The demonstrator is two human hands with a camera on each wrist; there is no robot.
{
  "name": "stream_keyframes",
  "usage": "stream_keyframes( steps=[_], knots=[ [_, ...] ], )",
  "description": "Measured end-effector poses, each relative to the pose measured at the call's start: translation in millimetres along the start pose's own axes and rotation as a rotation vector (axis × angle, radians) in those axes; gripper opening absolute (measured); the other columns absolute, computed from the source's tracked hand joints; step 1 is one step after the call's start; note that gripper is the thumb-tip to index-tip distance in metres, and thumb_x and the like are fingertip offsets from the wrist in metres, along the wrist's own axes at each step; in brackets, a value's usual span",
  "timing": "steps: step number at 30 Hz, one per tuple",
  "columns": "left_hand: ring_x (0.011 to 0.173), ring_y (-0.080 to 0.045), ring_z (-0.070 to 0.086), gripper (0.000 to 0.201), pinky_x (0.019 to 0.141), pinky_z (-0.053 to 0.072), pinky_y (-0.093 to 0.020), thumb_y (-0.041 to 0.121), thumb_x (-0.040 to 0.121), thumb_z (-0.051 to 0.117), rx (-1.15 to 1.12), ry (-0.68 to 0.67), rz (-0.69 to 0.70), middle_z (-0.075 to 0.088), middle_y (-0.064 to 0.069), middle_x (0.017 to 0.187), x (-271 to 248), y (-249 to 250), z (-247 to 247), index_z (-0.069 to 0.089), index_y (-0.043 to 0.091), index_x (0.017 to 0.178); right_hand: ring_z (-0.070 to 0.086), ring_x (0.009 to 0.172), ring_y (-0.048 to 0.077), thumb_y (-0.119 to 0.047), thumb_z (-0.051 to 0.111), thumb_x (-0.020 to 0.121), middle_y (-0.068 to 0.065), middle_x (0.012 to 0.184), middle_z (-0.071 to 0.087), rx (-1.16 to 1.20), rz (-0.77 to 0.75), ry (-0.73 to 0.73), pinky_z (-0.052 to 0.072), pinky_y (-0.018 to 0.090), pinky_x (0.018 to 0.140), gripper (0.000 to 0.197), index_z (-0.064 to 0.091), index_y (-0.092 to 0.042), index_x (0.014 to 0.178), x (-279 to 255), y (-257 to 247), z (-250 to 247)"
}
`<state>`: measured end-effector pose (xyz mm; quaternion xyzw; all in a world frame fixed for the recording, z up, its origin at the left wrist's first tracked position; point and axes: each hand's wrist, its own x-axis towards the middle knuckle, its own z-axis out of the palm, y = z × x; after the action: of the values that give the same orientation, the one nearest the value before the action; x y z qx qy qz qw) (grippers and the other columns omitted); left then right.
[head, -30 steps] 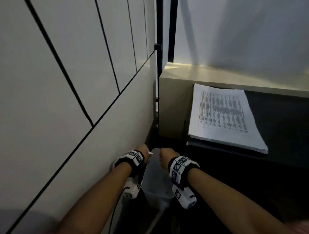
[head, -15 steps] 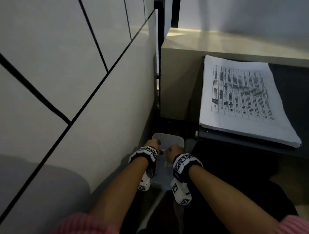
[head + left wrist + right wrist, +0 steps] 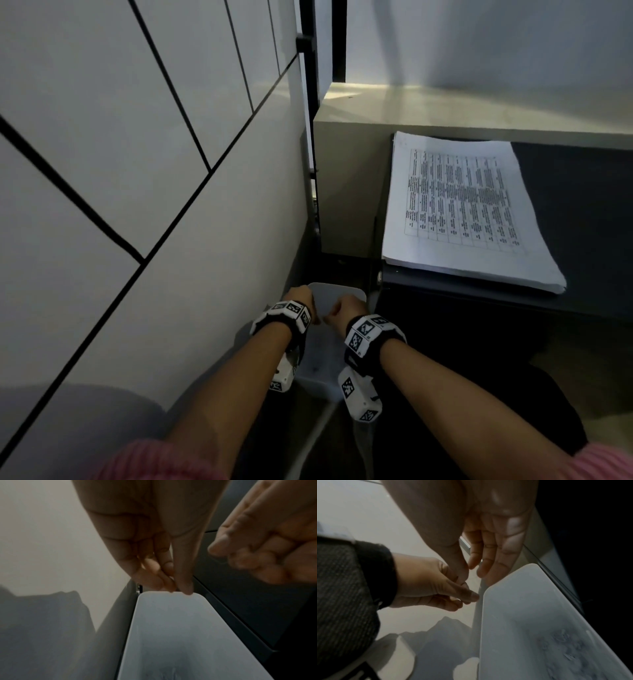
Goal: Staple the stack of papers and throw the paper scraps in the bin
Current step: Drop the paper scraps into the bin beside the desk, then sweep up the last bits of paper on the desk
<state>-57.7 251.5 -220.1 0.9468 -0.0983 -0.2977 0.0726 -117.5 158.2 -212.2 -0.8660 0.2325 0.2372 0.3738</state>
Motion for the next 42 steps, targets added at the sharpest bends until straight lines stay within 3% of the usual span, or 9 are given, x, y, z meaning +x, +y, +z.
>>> stream_keyframes(
  steps=[3, 6, 10, 16, 19, 22, 26, 30, 42],
  knots=[
    [0.125, -0.026, 0.055, 0.042, 0.103, 0.042, -0.029, 0.021, 0.090, 0.060, -0.039, -0.028, -0.003, 0.058, -0.013, 0.134, -14.5, 4.2, -19.6, 0.058, 0.003, 0.128, 0.059, 0.090, 0.019, -0.026, 0.054, 0.091, 0.012, 0.115, 0.068, -0.041, -0.061, 0.000, 0.045, 0.025, 0.076, 0.028, 0.069, -0.007, 0.106, -17.3, -8.6, -12.4],
    [0.125, -0.026, 0.054, 0.041, 0.104, 0.041, -0.029, 0.020, 0.092, 0.055, -0.026, 0.014, 0.038, 0.056, -0.011, 0.136, -30.1, 10.3, -36.1, 0.055, 0.008, 0.131, 0.060, 0.113, 0.026, -0.019, 0.052, 0.092, 0.013, 0.124, 0.063, 0.014, -0.175, 0.030, 0.048, 0.028, 0.092, 0.034, 0.057, -0.010, 0.124, -43.8, -16.8, -25.4],
    [0.122, -0.031, 0.056, 0.038, 0.099, 0.044, -0.033, 0.018, 0.093, 0.051, 0.056, 0.171, 0.109, 0.058, -0.016, 0.132, -66.8, 27.4, -65.5, 0.054, 0.006, 0.129, 0.055, 0.121, 0.031, -0.018, 0.053, 0.092, 0.015, 0.133, 0.056, 0.049, -0.390, 0.054, 0.044, 0.032, 0.099, 0.047, 0.043, -0.013, 0.138, -82.5, -23.8, -48.4],
    [0.119, -0.035, 0.056, 0.044, 0.097, 0.044, -0.035, 0.013, 0.090, 0.052, -0.077, 0.456, 0.170, 0.060, -0.021, 0.126, -114.4, 68.4, -108.9, 0.050, 0.004, 0.133, 0.062, 0.081, 0.027, -0.013, 0.050, 0.094, 0.017, 0.115, 0.063, 0.267, -0.545, 0.061, 0.056, 0.038, 0.071, 0.037, 0.049, -0.011, 0.131, -138.3, 8.3, -110.2],
    [0.116, -0.038, 0.055, 0.046, 0.098, 0.046, -0.040, 0.011, 0.085, 0.055, -0.113, 0.565, 0.267, 0.058, -0.022, 0.126, -120.8, 100.4, -115.0, 0.051, 0.007, 0.130, 0.060, 0.081, 0.020, -0.015, 0.053, 0.092, 0.000, 0.090, 0.062, 0.262, -0.517, 0.188, 0.057, 0.043, 0.083, 0.028, 0.059, -0.012, 0.120, -157.0, 45.2, -153.5],
    [0.116, -0.035, 0.054, 0.040, 0.101, 0.045, -0.040, 0.014, 0.084, 0.058, -0.053, 0.608, 0.436, 0.056, -0.018, 0.125, -128.6, 147.3, -109.9, 0.056, 0.011, 0.124, 0.057, 0.084, 0.014, -0.018, 0.055, 0.091, 0.001, 0.097, 0.064, 0.149, -0.437, 0.366, 0.051, 0.029, 0.082, 0.022, 0.066, -0.014, 0.110, -174.5, 87.6, -199.4],
    [0.112, -0.029, 0.055, 0.031, 0.097, 0.046, -0.037, 0.017, 0.089, 0.054, 0.080, 0.518, 0.679, 0.057, -0.012, 0.119, -144.5, 216.2, -84.7, 0.063, 0.013, 0.118, 0.058, 0.085, 0.010, -0.016, 0.057, 0.088, 0.006, 0.107, 0.072, 0.010, -0.287, 0.567, 0.042, 0.017, 0.077, 0.020, 0.072, -0.013, 0.102, -191.2, 142.5, -247.6],
    [0.116, -0.030, 0.055, 0.033, 0.097, 0.044, -0.033, 0.017, 0.091, 0.048, 0.191, 0.390, 0.847, 0.058, -0.014, 0.122, -159.2, 275.4, -47.9, 0.065, 0.009, 0.118, 0.065, 0.105, 0.022, -0.011, 0.055, 0.088, 0.009, 0.113, 0.071, -0.054, -0.118, 0.644, 0.046, 0.021, 0.088, 0.024, 0.072, -0.008, 0.104, -197.9, 189.7, -280.4],
    [0.115, -0.033, 0.058, 0.030, 0.100, 0.046, -0.035, 0.018, 0.091, 0.052, 0.307, 0.255, 0.818, 0.060, -0.015, 0.123, -144.2, 340.0, -19.8, 0.069, 0.009, 0.115, 0.059, 0.117, 0.024, -0.016, 0.060, 0.089, 0.007, 0.124, 0.066, -0.269, -0.027, 0.575, 0.043, 0.030, 0.105, 0.028, 0.068, -0.009, 0.116, -167.9, 233.8, -308.8]
  ],
)
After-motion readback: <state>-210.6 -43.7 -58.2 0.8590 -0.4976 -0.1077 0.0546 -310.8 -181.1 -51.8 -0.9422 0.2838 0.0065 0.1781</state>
